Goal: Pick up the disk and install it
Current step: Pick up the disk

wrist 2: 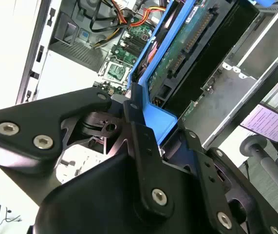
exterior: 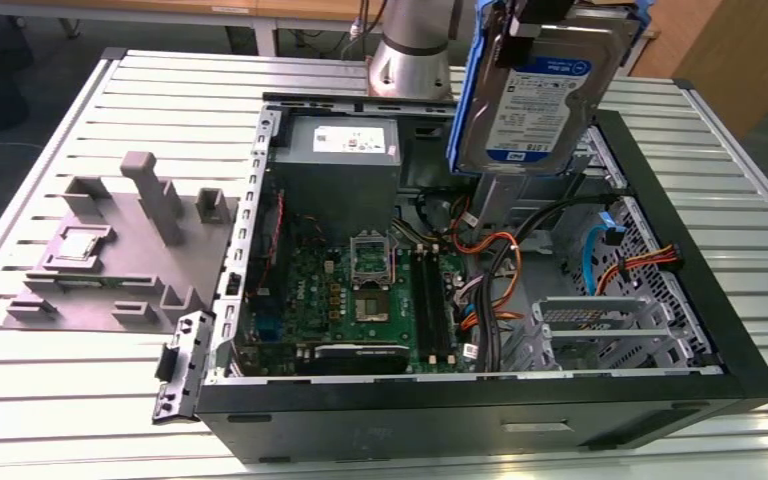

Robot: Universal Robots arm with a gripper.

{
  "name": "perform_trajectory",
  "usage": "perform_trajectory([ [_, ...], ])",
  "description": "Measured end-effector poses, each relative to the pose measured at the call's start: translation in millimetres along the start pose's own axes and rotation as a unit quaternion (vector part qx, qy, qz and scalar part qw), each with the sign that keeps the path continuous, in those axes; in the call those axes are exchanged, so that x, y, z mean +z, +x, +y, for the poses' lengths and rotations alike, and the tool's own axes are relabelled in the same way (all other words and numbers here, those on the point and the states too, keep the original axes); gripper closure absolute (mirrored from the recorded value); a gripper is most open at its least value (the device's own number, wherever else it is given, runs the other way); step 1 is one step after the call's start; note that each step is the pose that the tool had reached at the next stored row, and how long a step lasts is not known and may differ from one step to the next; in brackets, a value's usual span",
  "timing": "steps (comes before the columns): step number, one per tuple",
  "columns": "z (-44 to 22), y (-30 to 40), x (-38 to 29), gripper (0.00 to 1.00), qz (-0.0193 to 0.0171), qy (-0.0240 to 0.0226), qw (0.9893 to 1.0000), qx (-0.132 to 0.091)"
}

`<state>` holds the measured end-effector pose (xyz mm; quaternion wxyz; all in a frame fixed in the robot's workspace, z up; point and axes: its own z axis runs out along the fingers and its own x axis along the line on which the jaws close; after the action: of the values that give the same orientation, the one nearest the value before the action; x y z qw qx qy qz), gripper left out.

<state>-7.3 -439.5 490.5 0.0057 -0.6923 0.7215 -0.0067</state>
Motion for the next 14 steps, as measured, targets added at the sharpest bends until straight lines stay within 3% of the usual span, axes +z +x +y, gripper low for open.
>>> perform_trajectory([
  [1, 4.4, 0.2, -0.1, 0.64, 0.0000, 0.0000, 1.0000, 0.000],
  [14, 16.5, 0.7, -0.3, 0.64, 0.0000, 0.0000, 1.0000, 0.000],
])
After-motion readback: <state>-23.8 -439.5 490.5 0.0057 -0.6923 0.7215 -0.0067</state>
